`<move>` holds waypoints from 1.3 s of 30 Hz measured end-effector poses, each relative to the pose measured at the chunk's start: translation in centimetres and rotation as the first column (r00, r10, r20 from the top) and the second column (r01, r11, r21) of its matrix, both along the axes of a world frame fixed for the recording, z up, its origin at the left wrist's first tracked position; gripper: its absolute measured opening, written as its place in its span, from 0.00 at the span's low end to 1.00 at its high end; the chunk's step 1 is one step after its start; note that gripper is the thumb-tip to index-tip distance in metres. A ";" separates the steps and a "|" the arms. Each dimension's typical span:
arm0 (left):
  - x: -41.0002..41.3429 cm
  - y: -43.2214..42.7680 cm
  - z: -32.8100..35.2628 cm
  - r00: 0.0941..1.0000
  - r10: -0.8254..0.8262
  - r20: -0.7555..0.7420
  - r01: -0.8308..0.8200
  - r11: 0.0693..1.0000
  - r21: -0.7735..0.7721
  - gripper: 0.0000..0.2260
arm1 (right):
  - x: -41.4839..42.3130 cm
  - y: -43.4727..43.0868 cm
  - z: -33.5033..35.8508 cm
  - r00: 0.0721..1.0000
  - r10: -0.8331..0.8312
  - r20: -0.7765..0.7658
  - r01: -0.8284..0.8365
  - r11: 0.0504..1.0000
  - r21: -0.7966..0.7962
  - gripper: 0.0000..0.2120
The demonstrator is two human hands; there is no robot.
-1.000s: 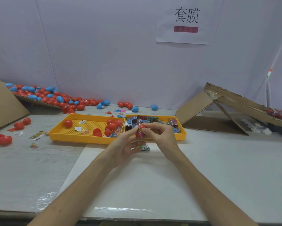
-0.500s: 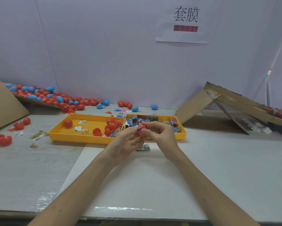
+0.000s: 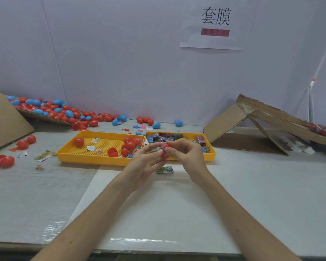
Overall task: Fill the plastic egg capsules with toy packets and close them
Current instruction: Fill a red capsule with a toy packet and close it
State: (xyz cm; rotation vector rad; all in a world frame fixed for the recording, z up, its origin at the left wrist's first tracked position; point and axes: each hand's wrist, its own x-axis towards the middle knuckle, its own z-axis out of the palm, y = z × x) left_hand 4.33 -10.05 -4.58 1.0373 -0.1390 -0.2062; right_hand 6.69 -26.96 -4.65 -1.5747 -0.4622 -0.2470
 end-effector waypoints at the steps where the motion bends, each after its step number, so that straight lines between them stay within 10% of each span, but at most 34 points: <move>1: 0.1 0.0 -0.1 1.000 0.003 0.010 -0.003 1.000 0.001 0.21 | 0.0 0.0 0.0 1.000 0.010 -0.004 -0.010 1.000 0.007 0.07; 39: 0.5 -0.4 -1.0 0.939 0.176 0.294 -0.272 0.906 0.325 0.13 | 0.0 0.1 0.0 0.996 0.032 -0.079 -0.029 0.999 0.046 0.04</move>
